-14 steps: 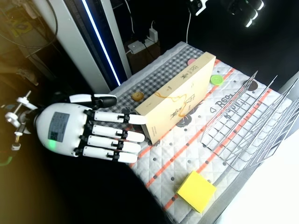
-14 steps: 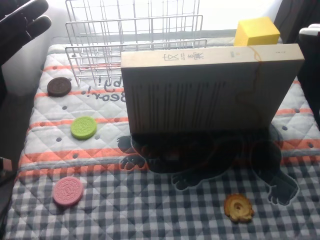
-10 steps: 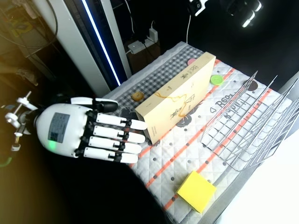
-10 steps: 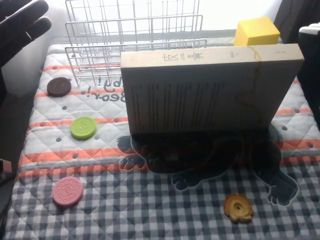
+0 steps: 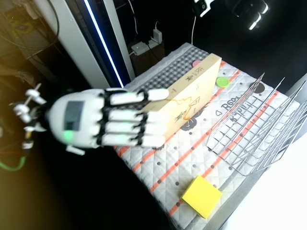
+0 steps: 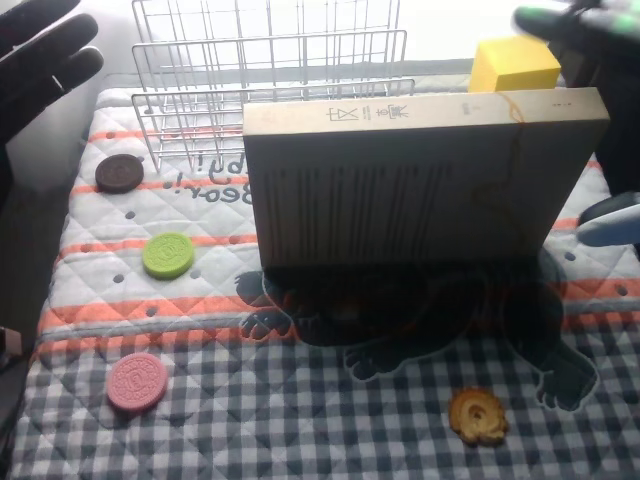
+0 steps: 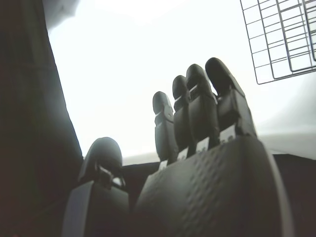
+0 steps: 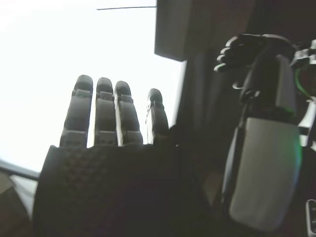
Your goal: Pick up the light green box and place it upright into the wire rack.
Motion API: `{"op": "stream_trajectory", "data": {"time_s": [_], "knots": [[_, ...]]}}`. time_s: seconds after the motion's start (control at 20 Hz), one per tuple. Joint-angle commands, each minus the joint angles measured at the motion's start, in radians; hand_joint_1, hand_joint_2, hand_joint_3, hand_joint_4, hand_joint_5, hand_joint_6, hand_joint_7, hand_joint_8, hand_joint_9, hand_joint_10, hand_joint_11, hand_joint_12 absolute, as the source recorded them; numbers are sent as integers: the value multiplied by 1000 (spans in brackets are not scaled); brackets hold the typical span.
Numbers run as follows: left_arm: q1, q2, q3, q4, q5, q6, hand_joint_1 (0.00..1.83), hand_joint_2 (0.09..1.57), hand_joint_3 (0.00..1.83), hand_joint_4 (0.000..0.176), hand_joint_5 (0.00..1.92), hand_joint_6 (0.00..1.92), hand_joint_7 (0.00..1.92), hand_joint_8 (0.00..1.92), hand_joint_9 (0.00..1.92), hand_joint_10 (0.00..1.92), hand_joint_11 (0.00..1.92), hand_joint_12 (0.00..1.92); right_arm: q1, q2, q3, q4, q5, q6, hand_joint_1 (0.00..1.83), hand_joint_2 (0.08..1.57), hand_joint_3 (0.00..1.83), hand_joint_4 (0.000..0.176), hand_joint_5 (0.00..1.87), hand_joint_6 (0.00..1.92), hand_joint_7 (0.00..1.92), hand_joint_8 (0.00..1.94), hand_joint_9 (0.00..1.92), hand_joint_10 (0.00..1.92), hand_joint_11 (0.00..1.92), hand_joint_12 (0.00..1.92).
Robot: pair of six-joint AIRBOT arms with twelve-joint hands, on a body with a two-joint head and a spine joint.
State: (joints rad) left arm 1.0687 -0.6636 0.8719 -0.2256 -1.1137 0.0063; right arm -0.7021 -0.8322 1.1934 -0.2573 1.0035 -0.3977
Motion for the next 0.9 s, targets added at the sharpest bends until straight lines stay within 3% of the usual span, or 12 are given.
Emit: {"op": "stream_trajectory", "data": {"time_s": [0.0,0.15,0.2,0.3,0.35,0.5,0.65,0.75,0.85], "knots": [[-8,-1,1,-12,-124,-6,273,1163,0,115,448,1,381,0,361,1,0,673,34,-7,19,22,67,3,670,755,0,176,0,0,0,0,28,5,33,15],[-8,-2,2,-12,-123,-6,289,1153,0,118,454,1,386,2,367,2,0,682,121,-66,78,-86,-20,3,689,738,0,176,0,0,30,9,91,22,111,50],[-8,-3,3,-12,-123,-6,290,1152,0,114,456,2,388,2,369,3,0,684,153,-95,111,-137,-53,3,720,728,0,176,0,0,45,11,86,15,73,35],[-8,-6,5,-12,-122,-6,277,1148,0,125,455,1,393,3,384,7,0,692,202,-129,151,-211,-98,3,742,759,5,176,0,0,34,3,62,3,13,10],[-8,-7,6,-12,-120,-6,267,1152,0,120,454,0,395,2,386,7,0,696,225,-139,164,-253,-121,3,717,751,1,176,0,0,46,6,93,14,28,17],[-8,-8,9,-12,-119,-6,261,1161,2,127,456,1,390,0,397,4,0,743,285,-158,175,-365,-181,3,673,763,4,176,0,0,73,10,129,20,41,24],[-8,-12,11,-12,-119,-6,284,1166,1,121,447,0,392,0,383,1,0,697,297,-176,184,-416,-202,3,670,752,0,176,0,0,63,14,53,4,67,40],[-8,-13,11,-12,-118,-6,286,1161,0,134,430,0,380,0,356,1,0,615,297,-186,190,-428,-208,3,677,766,1,176,0,0,117,8,110,11,89,61],[-8,-13,11,-12,-121,-6,279,1160,0,118,455,5,397,3,366,3,0,663,297,-191,190,-427,-216,3,714,785,2,176,0,0,153,3,178,10,225,113]]}}
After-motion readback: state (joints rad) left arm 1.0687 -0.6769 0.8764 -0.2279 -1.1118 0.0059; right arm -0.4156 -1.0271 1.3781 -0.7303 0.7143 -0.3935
